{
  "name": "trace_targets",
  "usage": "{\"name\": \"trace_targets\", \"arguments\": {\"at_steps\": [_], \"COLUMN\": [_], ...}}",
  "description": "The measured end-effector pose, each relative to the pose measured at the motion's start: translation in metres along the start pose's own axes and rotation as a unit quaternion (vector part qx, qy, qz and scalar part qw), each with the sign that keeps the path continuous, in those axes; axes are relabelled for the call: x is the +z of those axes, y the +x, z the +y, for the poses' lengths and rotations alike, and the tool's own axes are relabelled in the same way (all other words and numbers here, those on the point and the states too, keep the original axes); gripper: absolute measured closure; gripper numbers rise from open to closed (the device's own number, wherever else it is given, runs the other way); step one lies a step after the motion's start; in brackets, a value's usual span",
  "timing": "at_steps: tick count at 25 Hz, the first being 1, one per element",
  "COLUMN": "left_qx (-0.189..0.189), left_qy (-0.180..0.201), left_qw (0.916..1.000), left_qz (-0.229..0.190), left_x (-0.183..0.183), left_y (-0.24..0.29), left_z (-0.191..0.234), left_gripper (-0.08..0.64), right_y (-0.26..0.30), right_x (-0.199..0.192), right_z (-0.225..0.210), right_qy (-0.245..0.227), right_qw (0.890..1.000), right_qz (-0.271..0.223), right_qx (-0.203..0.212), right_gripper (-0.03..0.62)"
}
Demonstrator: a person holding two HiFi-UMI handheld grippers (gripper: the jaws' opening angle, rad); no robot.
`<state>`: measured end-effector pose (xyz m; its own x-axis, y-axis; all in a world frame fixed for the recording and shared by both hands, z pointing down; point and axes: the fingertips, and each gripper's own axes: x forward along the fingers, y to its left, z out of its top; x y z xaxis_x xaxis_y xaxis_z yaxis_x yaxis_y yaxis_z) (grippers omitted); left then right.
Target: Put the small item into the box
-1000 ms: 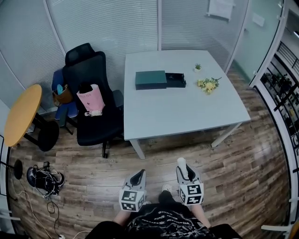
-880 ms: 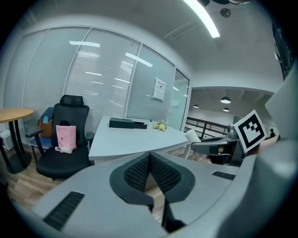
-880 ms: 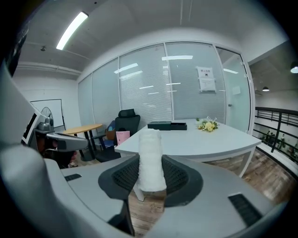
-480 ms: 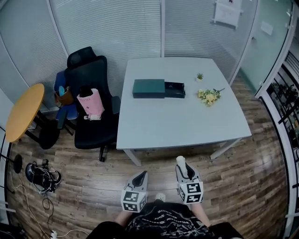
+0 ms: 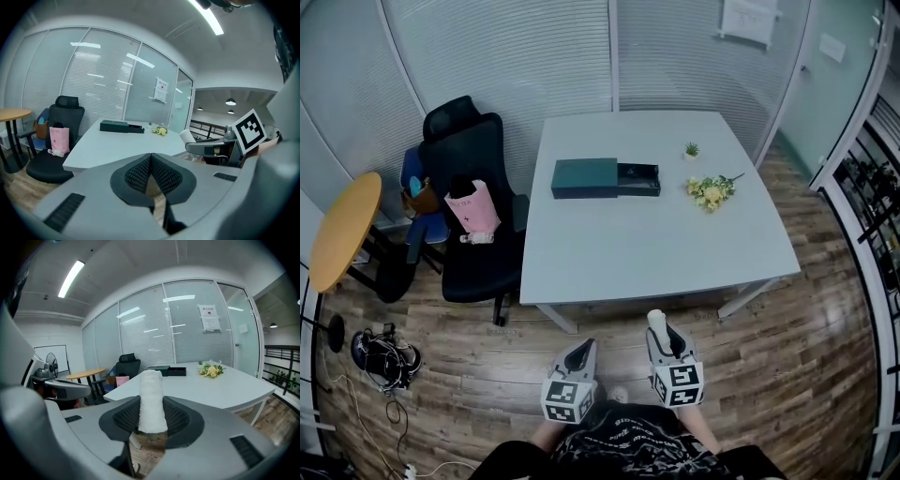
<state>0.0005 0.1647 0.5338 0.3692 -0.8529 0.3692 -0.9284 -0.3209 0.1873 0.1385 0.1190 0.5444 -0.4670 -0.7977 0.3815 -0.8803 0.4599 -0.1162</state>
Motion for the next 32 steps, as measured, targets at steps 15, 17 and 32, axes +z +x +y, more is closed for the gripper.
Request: {"name": "trace_targets", "arguments": {"at_steps": [15, 17, 32], "left_qx": [-0.027, -0.031, -0.093], "left_qy": [0.01, 0.015, 0.042], "left_qw": [0.9996, 0.9994, 0.9948], "left_qz": [0.001, 0.003, -0.008], "left_x": [0.024, 0.031, 0.108], "left_y": [0.071, 0.082, 0.189], "left_z": [0.029, 0.038, 0.108], "left_gripper": [0.54, 0.54, 0.54], "right_y": [0.054, 0.068, 0.175], "right_x": [0.016, 0.022, 0.075], "right_z": [-0.026, -0.029, -0.058], "right_qy": [0.015, 0.016, 0.031], "right_qw": [1.0, 1.0, 0.996], "right_qz": [0.005, 0.006, 0.004], "right_qx": [-0.023, -0.027, -0.084], "right_gripper": [0.442, 0.442, 0.442]}}
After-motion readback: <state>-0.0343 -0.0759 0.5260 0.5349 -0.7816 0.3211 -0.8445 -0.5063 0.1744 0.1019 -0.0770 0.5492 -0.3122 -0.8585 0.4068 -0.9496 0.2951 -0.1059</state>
